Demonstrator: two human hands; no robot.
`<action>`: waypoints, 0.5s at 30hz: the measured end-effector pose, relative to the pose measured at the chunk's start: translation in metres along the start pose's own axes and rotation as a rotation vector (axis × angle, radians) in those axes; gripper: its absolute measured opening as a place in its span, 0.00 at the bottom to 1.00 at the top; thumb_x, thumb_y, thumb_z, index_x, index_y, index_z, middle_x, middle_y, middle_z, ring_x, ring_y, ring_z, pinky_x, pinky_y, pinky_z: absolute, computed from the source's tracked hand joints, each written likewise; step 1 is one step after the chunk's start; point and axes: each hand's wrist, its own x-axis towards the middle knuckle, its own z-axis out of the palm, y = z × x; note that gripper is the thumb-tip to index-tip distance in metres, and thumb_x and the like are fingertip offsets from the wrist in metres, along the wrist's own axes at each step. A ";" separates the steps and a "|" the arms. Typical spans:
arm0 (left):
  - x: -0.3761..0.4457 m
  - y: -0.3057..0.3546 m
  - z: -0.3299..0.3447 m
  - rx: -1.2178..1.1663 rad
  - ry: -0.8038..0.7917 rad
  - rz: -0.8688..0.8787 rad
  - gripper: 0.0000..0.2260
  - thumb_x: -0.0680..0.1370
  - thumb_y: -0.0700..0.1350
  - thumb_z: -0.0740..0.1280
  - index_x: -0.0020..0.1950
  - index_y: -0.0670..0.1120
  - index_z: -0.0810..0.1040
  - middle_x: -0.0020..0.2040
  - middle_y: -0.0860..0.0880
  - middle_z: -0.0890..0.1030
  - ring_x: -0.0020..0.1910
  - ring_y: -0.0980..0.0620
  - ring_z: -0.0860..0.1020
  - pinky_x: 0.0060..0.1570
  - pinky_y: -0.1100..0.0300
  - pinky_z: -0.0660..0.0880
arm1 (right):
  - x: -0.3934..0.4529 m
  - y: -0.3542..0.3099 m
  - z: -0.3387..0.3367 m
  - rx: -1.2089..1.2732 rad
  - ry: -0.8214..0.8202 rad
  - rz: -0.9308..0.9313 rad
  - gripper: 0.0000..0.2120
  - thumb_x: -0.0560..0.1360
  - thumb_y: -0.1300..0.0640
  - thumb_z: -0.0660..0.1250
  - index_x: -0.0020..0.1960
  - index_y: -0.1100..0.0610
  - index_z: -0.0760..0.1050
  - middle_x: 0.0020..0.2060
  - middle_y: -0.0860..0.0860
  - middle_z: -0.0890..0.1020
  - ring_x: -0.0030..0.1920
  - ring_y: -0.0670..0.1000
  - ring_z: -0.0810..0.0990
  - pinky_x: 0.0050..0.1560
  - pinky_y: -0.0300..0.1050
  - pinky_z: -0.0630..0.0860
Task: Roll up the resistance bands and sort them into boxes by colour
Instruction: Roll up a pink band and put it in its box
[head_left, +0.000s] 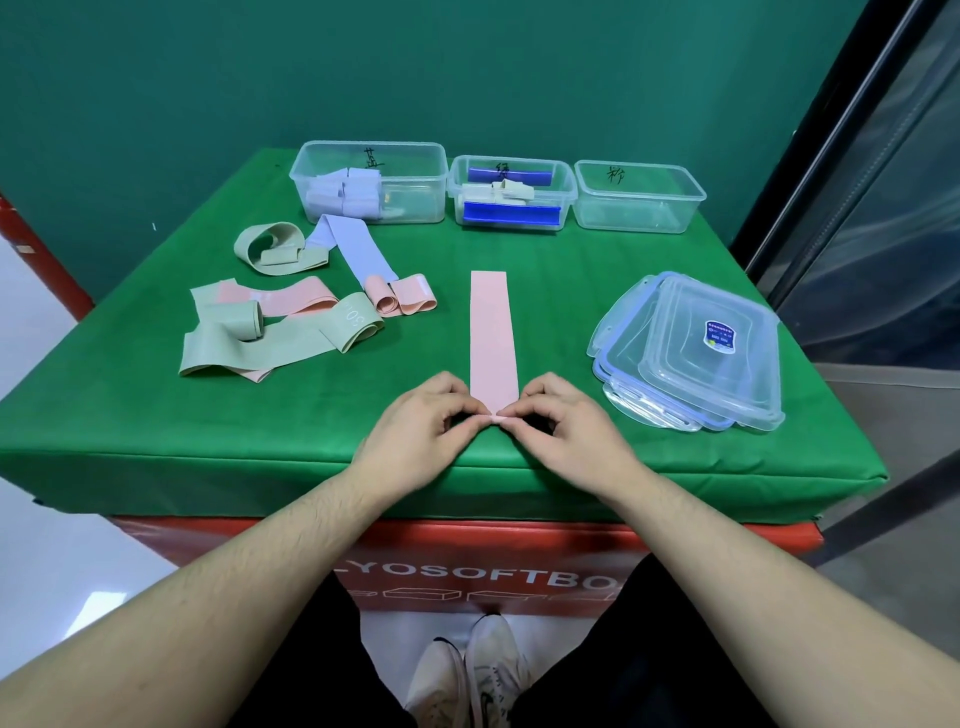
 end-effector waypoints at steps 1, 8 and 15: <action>0.000 0.000 0.000 0.000 0.002 -0.004 0.09 0.78 0.54 0.69 0.51 0.52 0.85 0.45 0.57 0.75 0.37 0.63 0.72 0.39 0.67 0.66 | 0.000 0.000 0.000 0.000 0.002 0.000 0.05 0.75 0.52 0.73 0.49 0.51 0.85 0.42 0.40 0.76 0.41 0.45 0.76 0.41 0.36 0.70; 0.000 0.000 0.000 -0.024 0.017 0.001 0.07 0.76 0.53 0.71 0.51 0.53 0.84 0.44 0.59 0.76 0.37 0.58 0.73 0.39 0.66 0.67 | -0.001 0.002 0.004 -0.046 0.043 0.006 0.06 0.75 0.52 0.72 0.51 0.50 0.86 0.40 0.42 0.74 0.40 0.45 0.75 0.40 0.37 0.68; 0.002 -0.001 0.003 -0.010 0.032 -0.021 0.08 0.78 0.52 0.69 0.52 0.51 0.84 0.45 0.57 0.75 0.40 0.58 0.72 0.42 0.62 0.68 | -0.001 -0.002 0.000 -0.008 0.049 -0.008 0.09 0.75 0.53 0.73 0.55 0.50 0.83 0.46 0.39 0.75 0.42 0.38 0.75 0.44 0.32 0.68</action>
